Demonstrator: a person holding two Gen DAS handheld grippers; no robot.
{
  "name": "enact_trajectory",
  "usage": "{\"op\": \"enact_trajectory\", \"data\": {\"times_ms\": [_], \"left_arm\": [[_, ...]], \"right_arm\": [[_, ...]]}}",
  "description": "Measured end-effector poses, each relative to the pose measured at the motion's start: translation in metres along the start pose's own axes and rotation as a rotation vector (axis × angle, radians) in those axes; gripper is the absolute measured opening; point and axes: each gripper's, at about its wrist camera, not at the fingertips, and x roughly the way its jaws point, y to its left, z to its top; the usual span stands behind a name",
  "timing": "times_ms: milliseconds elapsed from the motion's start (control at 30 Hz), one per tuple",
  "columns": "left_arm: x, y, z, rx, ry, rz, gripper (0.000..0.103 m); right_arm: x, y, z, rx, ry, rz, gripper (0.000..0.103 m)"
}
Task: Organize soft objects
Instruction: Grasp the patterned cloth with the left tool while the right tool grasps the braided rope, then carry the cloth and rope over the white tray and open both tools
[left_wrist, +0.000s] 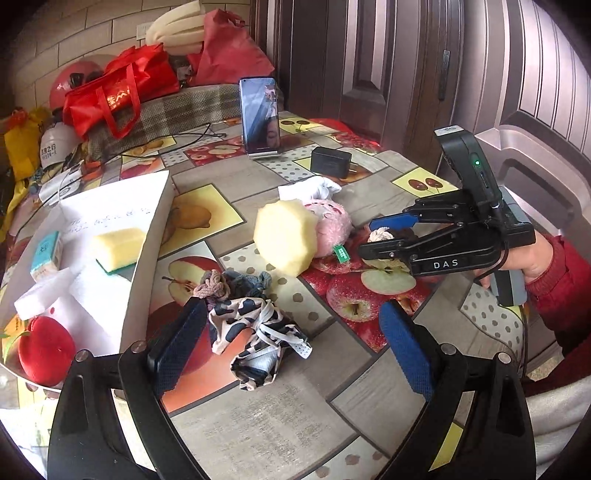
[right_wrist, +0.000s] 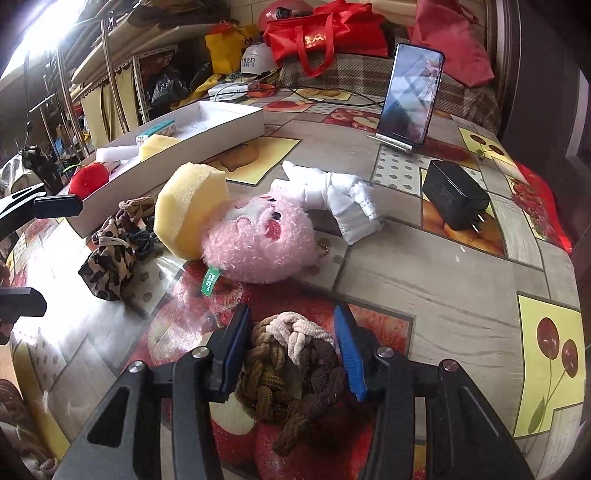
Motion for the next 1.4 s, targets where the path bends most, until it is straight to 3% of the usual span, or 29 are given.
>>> {"op": "enact_trajectory", "data": {"times_ms": [67, 267, 333, 367, 467, 533, 667, 733, 800, 900, 1000, 1100, 1300, 1400], "left_arm": [[0.01, 0.005, -0.002, -0.029, 0.037, 0.056, 0.096], [0.04, 0.002, -0.007, -0.033, 0.121, 0.096, 0.092], [0.051, 0.004, -0.009, -0.04, 0.164, 0.104, 0.072], [0.056, 0.006, -0.011, -0.046, 0.187, 0.096, 0.053], [0.052, 0.005, -0.014, -0.031, 0.176, 0.077, 0.043], [0.046, 0.002, -0.015, -0.014, 0.155, 0.079, 0.041], [0.021, -0.005, -0.015, 0.018, 0.032, 0.08, 0.041], [0.003, -0.005, -0.015, 0.033, -0.073, 0.077, 0.041], [-0.013, -0.003, -0.017, 0.057, -0.186, 0.127, 0.041], [-0.024, 0.009, -0.015, 0.035, -0.283, 0.162, 0.041], [-0.022, 0.028, -0.012, -0.034, -0.303, 0.185, 0.041], [-0.016, 0.045, -0.01, -0.096, -0.295, 0.185, 0.041], [-0.013, 0.046, -0.009, -0.09, -0.303, 0.19, 0.041], [-0.014, 0.045, -0.009, -0.092, -0.314, 0.193, 0.041]], "right_arm": [[0.0, 0.0, 0.0, 0.001, 0.002, 0.002, 0.046], [0.0, 0.0, 0.0, 0.0, 0.001, 0.001, 0.046], [0.001, 0.0, 0.0, -0.001, 0.001, 0.001, 0.046], [0.0, 0.0, 0.0, 0.0, 0.001, 0.001, 0.046], [0.001, 0.001, 0.0, -0.003, -0.002, -0.001, 0.046], [0.0, 0.002, 0.0, -0.012, -0.01, 0.005, 0.039], [-0.011, 0.005, -0.001, -0.028, -0.071, -0.001, 0.029], [-0.021, 0.006, -0.002, -0.032, -0.123, -0.004, 0.027], [-0.03, 0.008, -0.002, -0.042, -0.177, -0.018, 0.025], [-0.038, 0.016, 0.0, -0.074, -0.26, -0.029, 0.022], [-0.042, 0.022, 0.003, -0.091, -0.317, -0.033, 0.022], [-0.04, 0.022, 0.005, -0.089, -0.319, -0.043, 0.022], [-0.011, 0.002, 0.013, 0.016, -0.156, 0.019, 0.032], [-0.012, -0.007, 0.01, 0.068, -0.147, 0.023, 0.033]]}}
